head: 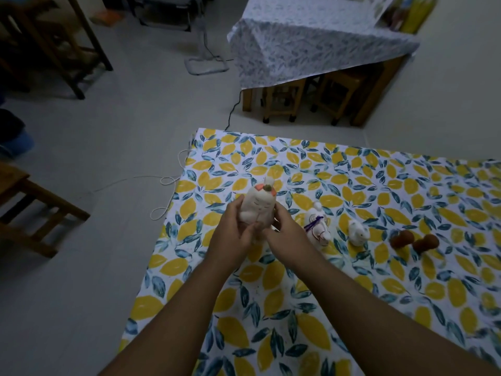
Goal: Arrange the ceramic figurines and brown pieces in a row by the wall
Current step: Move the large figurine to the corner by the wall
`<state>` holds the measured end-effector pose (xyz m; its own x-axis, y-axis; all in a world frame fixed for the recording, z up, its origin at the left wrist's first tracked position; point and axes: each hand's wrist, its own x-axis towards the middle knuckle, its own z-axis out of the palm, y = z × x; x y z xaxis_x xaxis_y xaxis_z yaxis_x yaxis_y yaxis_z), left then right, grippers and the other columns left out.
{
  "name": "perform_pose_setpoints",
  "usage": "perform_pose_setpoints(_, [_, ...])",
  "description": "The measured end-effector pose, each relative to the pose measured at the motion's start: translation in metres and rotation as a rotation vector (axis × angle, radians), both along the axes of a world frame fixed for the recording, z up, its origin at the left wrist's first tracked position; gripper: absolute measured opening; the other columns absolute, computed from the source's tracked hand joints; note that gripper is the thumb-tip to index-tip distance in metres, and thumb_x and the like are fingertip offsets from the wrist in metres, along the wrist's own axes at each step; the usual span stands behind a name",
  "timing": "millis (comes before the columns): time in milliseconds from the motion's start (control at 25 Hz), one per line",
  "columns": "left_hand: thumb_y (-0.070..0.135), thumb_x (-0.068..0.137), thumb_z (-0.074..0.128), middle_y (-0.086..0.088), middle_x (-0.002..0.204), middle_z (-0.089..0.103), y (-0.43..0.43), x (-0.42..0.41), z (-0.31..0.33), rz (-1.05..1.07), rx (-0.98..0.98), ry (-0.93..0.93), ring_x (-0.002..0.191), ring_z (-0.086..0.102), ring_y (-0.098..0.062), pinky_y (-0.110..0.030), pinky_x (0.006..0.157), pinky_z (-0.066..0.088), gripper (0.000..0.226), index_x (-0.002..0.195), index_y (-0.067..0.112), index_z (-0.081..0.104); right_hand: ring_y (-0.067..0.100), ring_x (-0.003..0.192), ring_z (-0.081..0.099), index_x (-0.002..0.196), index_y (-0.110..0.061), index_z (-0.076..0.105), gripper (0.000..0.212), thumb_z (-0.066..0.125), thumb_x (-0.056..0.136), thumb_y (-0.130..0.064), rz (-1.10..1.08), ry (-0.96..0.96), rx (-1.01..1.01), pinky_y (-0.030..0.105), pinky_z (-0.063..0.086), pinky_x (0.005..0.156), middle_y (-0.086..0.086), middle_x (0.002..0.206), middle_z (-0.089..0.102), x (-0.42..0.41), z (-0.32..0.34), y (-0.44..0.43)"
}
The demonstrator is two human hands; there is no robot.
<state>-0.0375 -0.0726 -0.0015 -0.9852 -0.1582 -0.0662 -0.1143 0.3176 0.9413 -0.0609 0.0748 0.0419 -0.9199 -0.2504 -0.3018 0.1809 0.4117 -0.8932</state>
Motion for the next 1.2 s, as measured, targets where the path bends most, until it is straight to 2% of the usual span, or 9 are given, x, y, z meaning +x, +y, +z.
perform_pose_setpoints(80, [0.024,0.093,0.069,0.018,0.124,0.060,0.001,0.001,0.007,0.000,-0.006,-0.008,0.107,0.062,0.007,-0.024,0.082,0.057,0.061,0.146,0.031,0.039,0.006,0.111,0.062,0.140,-0.043,0.046,0.051,0.061,0.094,-0.028,-0.004,-0.036,-0.063,0.036,0.057,0.091,-0.018,0.127,0.063,-0.001,-0.002,0.002])
perform_pose_setpoints(160, [0.026,0.092,0.069,0.027,0.118,0.059,0.005,0.003,0.021,-0.003,-0.024,0.007,0.106,0.061,0.010,-0.018,0.078,0.055,0.058,0.143,0.035,0.042,0.008,0.117,0.061,0.140,-0.047,0.046,0.054,0.064,0.092,-0.031,0.008,-0.050,-0.115,0.041,0.056,0.095,-0.018,0.131,0.062,-0.001,0.001,0.009])
perform_pose_setpoints(320, [0.021,0.094,0.068,0.038,0.112,0.061,0.032,-0.001,0.072,-0.002,0.029,0.119,0.102,0.059,0.018,-0.008,0.074,0.051,0.048,0.136,0.036,0.048,0.003,0.120,0.058,0.139,-0.048,0.046,0.055,0.066,0.094,-0.023,-0.017,0.062,-0.240,0.021,0.056,0.084,-0.017,0.132,0.061,-0.002,0.030,0.040])
perform_pose_setpoints(480, [0.020,0.097,0.064,0.015,0.121,0.061,0.099,-0.019,0.122,-0.034,0.117,0.243,0.103,0.062,0.009,-0.012,0.072,0.054,0.048,0.142,0.024,0.048,0.006,0.130,0.052,0.146,-0.053,0.037,0.068,0.070,0.090,-0.035,-0.102,0.247,-0.303,0.044,0.051,0.102,-0.016,0.142,0.054,-0.008,0.060,0.109])
perform_pose_setpoints(680, [0.024,0.099,0.056,0.012,0.130,0.059,0.244,-0.056,0.138,-0.188,0.190,0.257,0.109,0.064,0.003,-0.018,0.077,0.056,0.046,0.144,0.026,0.046,0.005,0.120,0.062,0.146,-0.051,0.038,0.075,0.075,0.090,-0.019,-0.248,0.326,-0.343,0.038,0.057,0.095,-0.015,0.136,0.063,-0.028,0.074,0.248])
perform_pose_setpoints(840, [0.048,0.099,0.042,0.016,0.137,0.044,0.386,-0.106,0.115,-0.232,0.185,0.159,0.123,0.046,0.014,-0.016,0.097,0.048,0.048,0.146,0.037,0.044,0.004,0.119,0.063,0.148,-0.044,0.041,0.080,0.079,0.085,-0.013,-0.423,0.314,-0.293,0.039,0.058,0.094,-0.016,0.131,0.065,-0.057,0.057,0.387])
perform_pose_setpoints(920, [0.049,0.103,0.037,0.015,0.137,0.046,0.458,-0.137,0.101,-0.289,0.213,0.119,0.126,0.045,0.010,-0.023,0.104,0.044,0.040,0.141,0.043,0.047,0.006,0.119,0.064,0.148,-0.042,0.042,0.079,0.080,0.084,-0.016,-0.510,0.311,-0.260,0.037,0.058,0.092,-0.013,0.131,0.066,-0.074,0.043,0.455])
perform_pose_setpoints(1080, [0.030,0.108,0.039,0.019,0.132,0.058,0.592,-0.201,0.076,-0.510,0.316,0.004,0.119,0.057,0.007,-0.022,0.097,0.050,0.034,0.137,0.040,0.052,0.002,0.114,0.064,0.139,-0.036,0.054,0.065,0.082,0.083,-0.019,-0.760,0.322,-0.225,0.028,0.058,0.087,-0.016,0.126,0.066,-0.112,0.015,0.573])
perform_pose_setpoints(1200, [0.030,0.108,0.038,0.007,0.130,0.062,0.676,-0.251,0.058,-0.552,0.310,-0.087,0.107,0.063,0.000,-0.019,0.085,0.054,0.031,0.134,0.036,0.053,-0.001,0.107,0.065,0.129,-0.036,0.058,0.054,0.082,0.082,-0.021,-0.922,0.345,-0.213,0.020,0.058,0.075,-0.022,0.117,0.066,-0.149,-0.001,0.639])
